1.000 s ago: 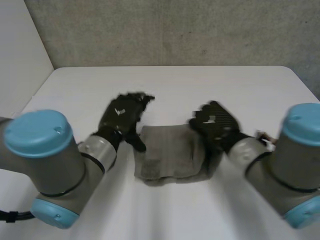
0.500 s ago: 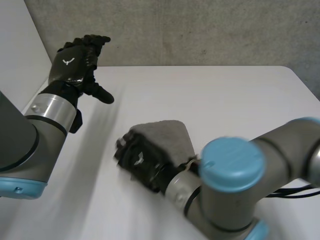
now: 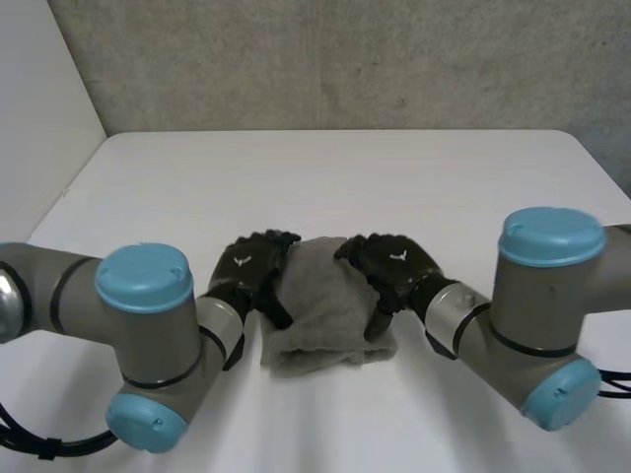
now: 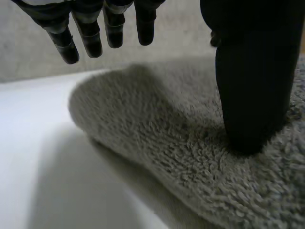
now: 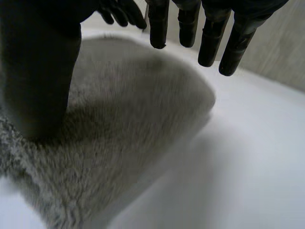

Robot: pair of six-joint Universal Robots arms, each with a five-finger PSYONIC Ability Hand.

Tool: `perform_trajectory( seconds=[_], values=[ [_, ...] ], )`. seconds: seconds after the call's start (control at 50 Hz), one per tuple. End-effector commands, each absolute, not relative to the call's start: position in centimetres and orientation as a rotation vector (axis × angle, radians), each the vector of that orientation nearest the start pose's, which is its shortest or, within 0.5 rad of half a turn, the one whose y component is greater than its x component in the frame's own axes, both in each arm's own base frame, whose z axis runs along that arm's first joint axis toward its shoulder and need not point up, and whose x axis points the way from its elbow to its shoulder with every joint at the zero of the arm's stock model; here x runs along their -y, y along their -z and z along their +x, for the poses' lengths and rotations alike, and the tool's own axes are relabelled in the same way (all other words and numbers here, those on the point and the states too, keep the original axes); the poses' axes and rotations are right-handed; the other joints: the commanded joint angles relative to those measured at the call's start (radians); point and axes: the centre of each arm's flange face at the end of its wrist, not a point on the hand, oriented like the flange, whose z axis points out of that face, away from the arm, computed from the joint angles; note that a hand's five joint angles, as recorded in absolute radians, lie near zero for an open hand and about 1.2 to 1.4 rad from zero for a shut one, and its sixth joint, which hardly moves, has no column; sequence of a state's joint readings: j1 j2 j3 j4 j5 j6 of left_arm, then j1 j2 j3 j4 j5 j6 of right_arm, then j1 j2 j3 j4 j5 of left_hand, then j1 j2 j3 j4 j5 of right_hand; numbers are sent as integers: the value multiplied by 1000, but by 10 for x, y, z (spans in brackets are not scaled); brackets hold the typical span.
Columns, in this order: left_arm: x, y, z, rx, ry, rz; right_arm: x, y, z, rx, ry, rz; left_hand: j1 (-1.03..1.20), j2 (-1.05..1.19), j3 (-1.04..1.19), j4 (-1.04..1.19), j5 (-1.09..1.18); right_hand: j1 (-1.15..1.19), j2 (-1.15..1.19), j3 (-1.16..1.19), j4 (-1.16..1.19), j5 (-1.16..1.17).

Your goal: Fold the laundry

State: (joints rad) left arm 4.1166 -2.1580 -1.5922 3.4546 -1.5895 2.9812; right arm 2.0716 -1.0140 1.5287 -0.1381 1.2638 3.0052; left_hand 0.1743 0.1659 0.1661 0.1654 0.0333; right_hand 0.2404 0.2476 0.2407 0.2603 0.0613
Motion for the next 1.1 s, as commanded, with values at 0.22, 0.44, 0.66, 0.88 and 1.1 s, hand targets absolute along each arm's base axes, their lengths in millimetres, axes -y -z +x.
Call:
perform_trajectory(
  seconds=[0.22,0.44,0.66,0.88,1.1],
  values=[
    [236,-230,-308,-2720,2302,555,257,-248,294,-1944,1762,-792,30,39,39,39,-3,-66,-73,-66,-86,-61],
    [237,-358,-251,-2520,2436,337,259,-339,243,-2011,2124,-497,4,13,12,13,-29,-66,-73,-66,-86,-61],
    [227,-356,-241,-2625,2230,361,261,-344,237,-2039,2118,-487,1,9,9,10,-33,-66,-73,-66,-86,-61],
    [224,-353,-241,-2624,2236,376,258,-336,246,-2004,2054,-572,1,9,9,10,-33,-66,-73,-66,-86,-61],
    [222,-357,-241,-2607,2266,376,258,-250,292,-2000,1572,-832,1,9,9,10,-33,-66,-73,-66,-86,-61]
  ],
)
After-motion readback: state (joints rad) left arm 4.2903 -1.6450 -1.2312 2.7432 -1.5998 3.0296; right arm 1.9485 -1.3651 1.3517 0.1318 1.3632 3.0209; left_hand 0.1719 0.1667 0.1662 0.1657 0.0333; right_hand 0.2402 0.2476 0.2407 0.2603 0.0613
